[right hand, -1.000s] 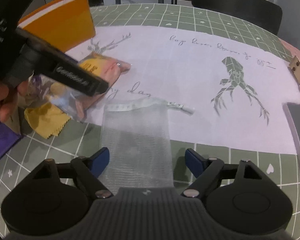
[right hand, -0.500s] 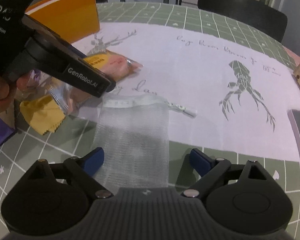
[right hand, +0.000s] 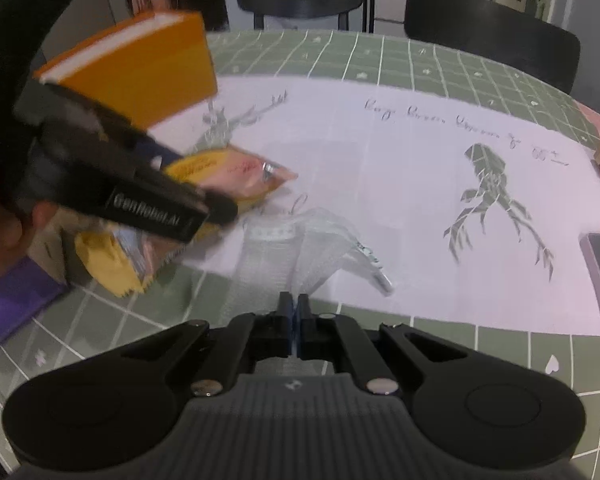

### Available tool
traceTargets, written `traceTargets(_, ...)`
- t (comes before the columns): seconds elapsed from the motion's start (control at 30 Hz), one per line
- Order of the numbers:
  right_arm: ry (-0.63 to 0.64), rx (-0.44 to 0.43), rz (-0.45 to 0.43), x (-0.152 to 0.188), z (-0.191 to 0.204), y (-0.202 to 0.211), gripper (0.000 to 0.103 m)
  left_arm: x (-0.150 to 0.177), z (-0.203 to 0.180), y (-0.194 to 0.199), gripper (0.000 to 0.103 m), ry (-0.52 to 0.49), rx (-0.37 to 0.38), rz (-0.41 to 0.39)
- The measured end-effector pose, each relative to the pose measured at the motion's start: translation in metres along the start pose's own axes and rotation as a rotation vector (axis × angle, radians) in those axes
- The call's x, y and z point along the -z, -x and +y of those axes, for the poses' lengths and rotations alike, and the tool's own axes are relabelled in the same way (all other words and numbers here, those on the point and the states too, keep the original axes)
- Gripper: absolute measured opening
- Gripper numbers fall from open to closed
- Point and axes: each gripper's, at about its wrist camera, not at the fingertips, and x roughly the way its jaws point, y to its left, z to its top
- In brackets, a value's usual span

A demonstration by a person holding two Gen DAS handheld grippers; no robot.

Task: Organize soft objects
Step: 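Grasp the Deegeo snack packet with the left tool while the right grasps the mesh bag, then lift the Deegeo packet and mesh bag and turn toward the orange box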

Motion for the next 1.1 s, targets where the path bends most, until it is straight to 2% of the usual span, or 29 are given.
traceTargets(0.33,-0.061,-0.036,-0.102,-0.01,-0.01,0.034,0.0,-0.001,0.007,0.028,0.064,0.008,0.012,-0.053)
traceTargets(0.6,-0.057,-0.029,-0.106,-0.01,-0.009,0.036,0.0,-0.002,0.008,0.041,0.064,0.004,0.007,-0.066)
traceTargets(0.73,-0.047,-0.018,-0.118,-0.009,-0.006,0.04,0.0,0.005,0.007,0.047,0.063,0.011,0.032,-0.062)
traceTargets(0.97,-0.032,-0.014,-0.144,-0.01,0.0,0.049,0.0,0.051,-0.005,0.116,0.064,-0.045,0.173,-0.132)
traceTargets(1.1,-0.006,-0.023,-0.148,-0.009,0.015,0.049,0.0,0.107,-0.018,0.137,0.063,-0.107,0.214,-0.123)
